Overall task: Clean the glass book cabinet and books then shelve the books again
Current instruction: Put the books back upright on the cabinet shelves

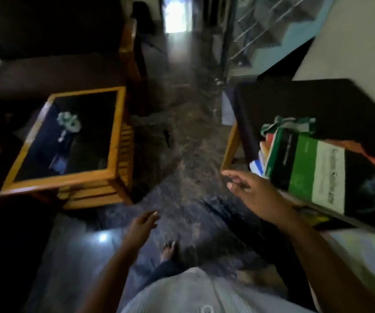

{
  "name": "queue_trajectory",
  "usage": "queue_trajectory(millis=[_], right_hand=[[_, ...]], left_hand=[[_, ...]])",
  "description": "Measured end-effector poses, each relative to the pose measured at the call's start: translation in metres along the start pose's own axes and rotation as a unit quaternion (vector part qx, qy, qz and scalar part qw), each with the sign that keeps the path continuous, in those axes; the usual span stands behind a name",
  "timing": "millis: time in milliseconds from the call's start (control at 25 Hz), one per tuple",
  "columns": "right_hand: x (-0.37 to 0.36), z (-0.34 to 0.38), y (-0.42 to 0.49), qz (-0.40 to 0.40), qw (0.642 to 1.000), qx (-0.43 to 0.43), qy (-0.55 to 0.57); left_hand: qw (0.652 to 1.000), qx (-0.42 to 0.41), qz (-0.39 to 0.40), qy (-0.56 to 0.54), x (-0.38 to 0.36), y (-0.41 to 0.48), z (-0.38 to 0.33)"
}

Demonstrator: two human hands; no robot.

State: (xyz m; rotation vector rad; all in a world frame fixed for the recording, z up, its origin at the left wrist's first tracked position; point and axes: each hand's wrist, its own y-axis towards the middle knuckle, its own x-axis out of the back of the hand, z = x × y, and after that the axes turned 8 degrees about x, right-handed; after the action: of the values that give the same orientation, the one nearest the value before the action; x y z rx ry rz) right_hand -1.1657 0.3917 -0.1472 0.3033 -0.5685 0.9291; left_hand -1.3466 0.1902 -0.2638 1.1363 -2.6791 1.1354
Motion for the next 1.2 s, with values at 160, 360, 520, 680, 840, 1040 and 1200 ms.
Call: queue_trajectory(millis=[160, 360, 520, 680, 840, 1040, 1200], right_hand=[[0.045, 0.001, 0.044, -0.169, 0.980, -0.110, -0.001], [0.072, -0.006, 0.063, -0.342, 0.899, -0.262, -0.072], [0.089, -0.027, 0.079, -0.377, 0.802, -0.425, -0.184], [0.104, -0.031, 0.102, -0.316, 0.703, -0.607, -0.192], [0.110, -0.041, 0.125, -0.307, 0.631, -0.707, -0.085], [0.114, -0.070, 0.153, -0.310, 0.552, -0.773, -0.037], [0.123, -0.084, 0.165, -0.347, 0.490, -0.799, -0.020]], left_hand=[[0.959, -0.170, 0.207, 0.098, -0.048, 0.090, -0.174], [0.842, -0.345, 0.358, 0.210, -0.145, 0.139, -0.314], [0.760, -0.350, 0.464, 0.291, -0.235, 0.140, -0.353], [0.690, -0.337, 0.544, 0.338, -0.282, 0.125, -0.352], [0.667, -0.245, 0.602, 0.364, -0.300, 0.118, -0.356], [0.678, -0.119, 0.625, 0.368, -0.317, 0.116, -0.371], [0.652, -0.104, 0.650, 0.377, -0.338, 0.130, -0.370]])
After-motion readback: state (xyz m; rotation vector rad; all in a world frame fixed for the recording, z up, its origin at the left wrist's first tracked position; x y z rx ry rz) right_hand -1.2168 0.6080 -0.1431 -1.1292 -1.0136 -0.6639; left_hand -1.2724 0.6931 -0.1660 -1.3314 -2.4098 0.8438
